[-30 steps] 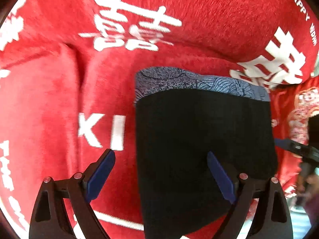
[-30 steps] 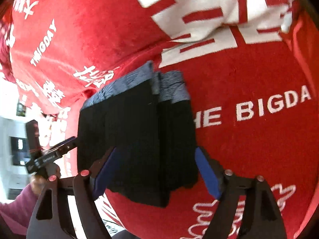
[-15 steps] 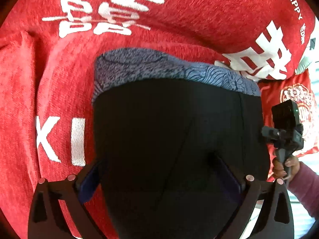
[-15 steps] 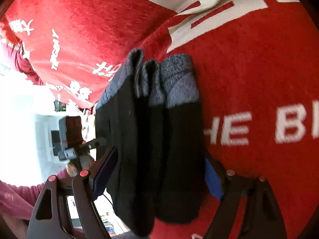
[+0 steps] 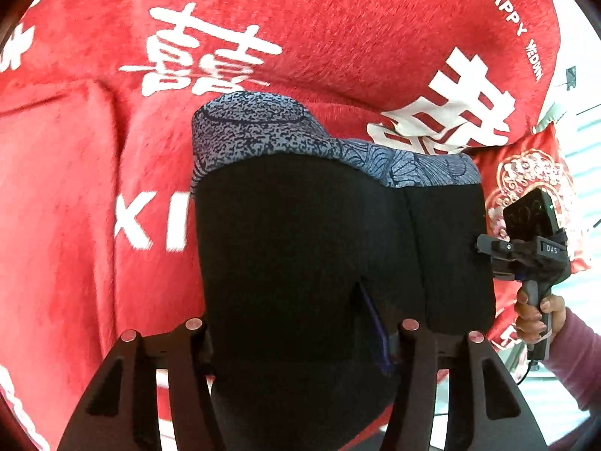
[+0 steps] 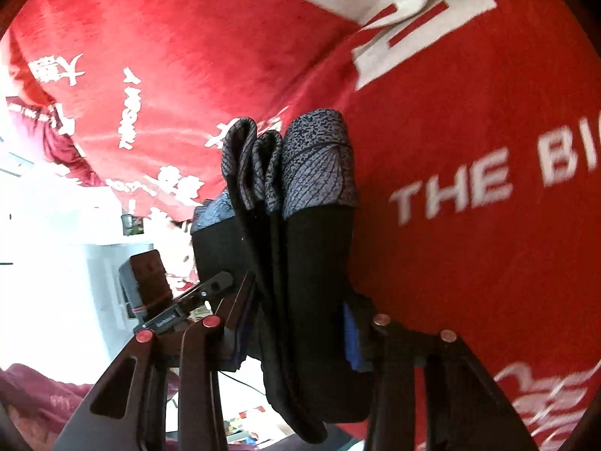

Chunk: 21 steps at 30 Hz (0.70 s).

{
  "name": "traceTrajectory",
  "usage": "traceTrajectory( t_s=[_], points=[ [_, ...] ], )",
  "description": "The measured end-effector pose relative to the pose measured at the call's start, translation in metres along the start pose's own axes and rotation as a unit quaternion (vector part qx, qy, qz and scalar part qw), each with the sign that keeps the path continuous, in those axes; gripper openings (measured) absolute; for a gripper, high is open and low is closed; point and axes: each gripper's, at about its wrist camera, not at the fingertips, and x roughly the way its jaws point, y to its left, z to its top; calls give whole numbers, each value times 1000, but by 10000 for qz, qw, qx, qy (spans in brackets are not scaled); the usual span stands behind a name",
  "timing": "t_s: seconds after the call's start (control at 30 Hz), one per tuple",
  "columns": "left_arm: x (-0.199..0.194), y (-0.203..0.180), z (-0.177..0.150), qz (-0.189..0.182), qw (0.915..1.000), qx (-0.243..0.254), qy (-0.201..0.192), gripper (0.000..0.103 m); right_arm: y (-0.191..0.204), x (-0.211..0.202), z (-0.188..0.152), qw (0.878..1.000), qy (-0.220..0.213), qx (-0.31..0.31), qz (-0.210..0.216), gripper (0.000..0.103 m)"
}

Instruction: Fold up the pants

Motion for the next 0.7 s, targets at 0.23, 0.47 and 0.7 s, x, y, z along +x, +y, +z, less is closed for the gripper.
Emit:
traceTrajectory(
  t_s=[0.23,0.47,0.7],
  points=[
    [-7,26,-41,333,9988,28,354,63,2,26,-53,9998,176,134,20,43],
    [13,62,-58,827,9962,-168,215,103,-18,51,-60,9915,234,-125,-1273,64],
    [7,46,-62,1457,9888,-181,268,103,7,50,-66,9731,67,-284,-2285,79]
  ],
)
